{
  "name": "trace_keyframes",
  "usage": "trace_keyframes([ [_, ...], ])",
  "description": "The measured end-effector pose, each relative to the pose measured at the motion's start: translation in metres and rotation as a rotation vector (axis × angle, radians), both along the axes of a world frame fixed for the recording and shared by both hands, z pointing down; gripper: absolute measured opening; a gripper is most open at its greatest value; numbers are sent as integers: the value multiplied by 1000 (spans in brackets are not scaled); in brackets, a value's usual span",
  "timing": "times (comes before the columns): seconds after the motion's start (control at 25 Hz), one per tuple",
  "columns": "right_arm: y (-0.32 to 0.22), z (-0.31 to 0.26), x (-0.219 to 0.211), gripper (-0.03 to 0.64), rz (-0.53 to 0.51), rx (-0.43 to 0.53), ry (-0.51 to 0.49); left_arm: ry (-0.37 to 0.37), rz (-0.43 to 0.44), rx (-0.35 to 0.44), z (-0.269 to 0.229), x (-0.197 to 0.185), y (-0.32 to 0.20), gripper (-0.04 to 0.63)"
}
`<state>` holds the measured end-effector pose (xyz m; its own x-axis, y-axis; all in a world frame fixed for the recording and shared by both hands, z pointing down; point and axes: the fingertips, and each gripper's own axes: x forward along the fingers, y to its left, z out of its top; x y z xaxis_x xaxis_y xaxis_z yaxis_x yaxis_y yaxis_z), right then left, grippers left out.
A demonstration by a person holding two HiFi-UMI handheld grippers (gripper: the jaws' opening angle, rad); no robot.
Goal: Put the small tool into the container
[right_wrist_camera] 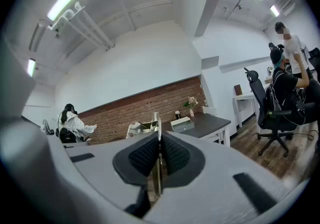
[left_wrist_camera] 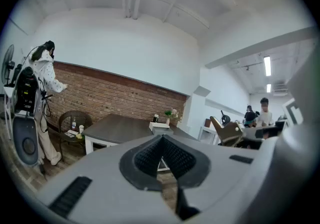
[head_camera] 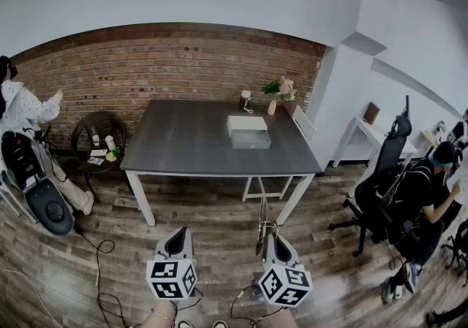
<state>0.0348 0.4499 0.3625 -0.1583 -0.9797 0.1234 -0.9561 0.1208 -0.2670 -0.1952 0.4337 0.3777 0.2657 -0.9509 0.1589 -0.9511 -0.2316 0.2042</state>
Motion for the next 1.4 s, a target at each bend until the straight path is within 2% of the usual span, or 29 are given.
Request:
trace_keyframes([
  [0.28,-3,5,-7,8,-6,1,-17,-4,0,0,3,-8,-6,2],
  [0.44,-10,9,-13,8,-52,-11,-68,-10,-2,-1,3,-10,-12,2],
  [0.72,-18,14,2,8,-88,-22,-53,-21,-31,10,-2,-1,-22,2],
  [0.92,-28,22,27,8,-95,-35,-52,-9,-69,4,2,12,-25,2],
  [1.16,-49,32,44,8,-104,-56,-77,-23,-41,-29,16,38,-46,2],
  [1.4,-81,44,62,9,-82,-74,-75,-26,-22,-18,18,58,-81,2],
])
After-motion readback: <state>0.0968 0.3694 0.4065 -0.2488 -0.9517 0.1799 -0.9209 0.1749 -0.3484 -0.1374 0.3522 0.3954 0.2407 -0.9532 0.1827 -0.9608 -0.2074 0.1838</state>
